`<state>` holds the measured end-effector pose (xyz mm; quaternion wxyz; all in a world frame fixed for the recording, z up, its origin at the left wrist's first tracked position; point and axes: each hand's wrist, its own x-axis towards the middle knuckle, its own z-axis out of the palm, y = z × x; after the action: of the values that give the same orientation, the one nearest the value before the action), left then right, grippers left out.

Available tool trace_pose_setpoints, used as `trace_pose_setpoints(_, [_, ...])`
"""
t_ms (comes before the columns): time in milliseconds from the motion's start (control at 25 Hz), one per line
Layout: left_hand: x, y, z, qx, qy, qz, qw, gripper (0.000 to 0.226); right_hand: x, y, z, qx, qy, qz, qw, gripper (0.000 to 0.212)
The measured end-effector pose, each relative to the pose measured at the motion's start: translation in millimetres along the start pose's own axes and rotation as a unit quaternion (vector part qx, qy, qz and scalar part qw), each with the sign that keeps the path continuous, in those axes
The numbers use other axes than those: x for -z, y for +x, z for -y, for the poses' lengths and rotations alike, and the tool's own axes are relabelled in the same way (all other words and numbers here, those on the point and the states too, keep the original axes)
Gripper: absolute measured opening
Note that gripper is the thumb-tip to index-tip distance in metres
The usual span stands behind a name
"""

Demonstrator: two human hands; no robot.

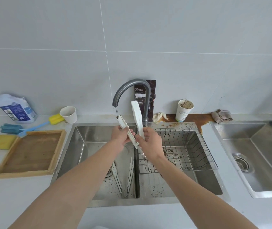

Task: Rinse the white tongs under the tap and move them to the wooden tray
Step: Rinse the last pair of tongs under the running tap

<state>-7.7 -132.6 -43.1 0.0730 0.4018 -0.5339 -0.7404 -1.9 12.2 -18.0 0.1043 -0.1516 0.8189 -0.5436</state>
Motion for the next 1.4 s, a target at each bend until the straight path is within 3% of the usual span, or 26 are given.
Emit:
trace_pose_setpoints(200, [-16.5, 9.5, -10.8, 0.015, -0.02, -0.045, 0.999, 0.009, 1.9, 17.1, -8.4, -0.014, 0.015, 0.011, 1.0, 0.018])
trace_pose_setpoints(480, [-24.9, 26.6, -10.9, 0.001, 0.031, -0.107, 0.994, 0.017, -9.3, 36.0, -18.0, -0.036, 0.034, 0.018, 0.999, 0.03])
trace_pose_setpoints(720, [-26.5, 37.5, -20.2, -0.03, 0.101, -0.104, 0.989, 0.025, -27.9, 37.9, -11.0, -0.073, 0.067, -0.038, 0.994, 0.038])
trace_pose_setpoints(960, [-21.7, 44.9, -24.9, -0.041, 0.139, -0.116, 0.983, 0.025, -55.2, 29.0, 2.4, -0.077, 0.108, -0.1, 0.986, 0.027])
trace_pose_setpoints(1400, [-1.3, 57.8, -25.6, -0.071, 0.204, -0.107, 0.971, 0.049, -78.9, 4.7, 14.5, -0.064, 0.201, -0.084, 0.974, 0.018])
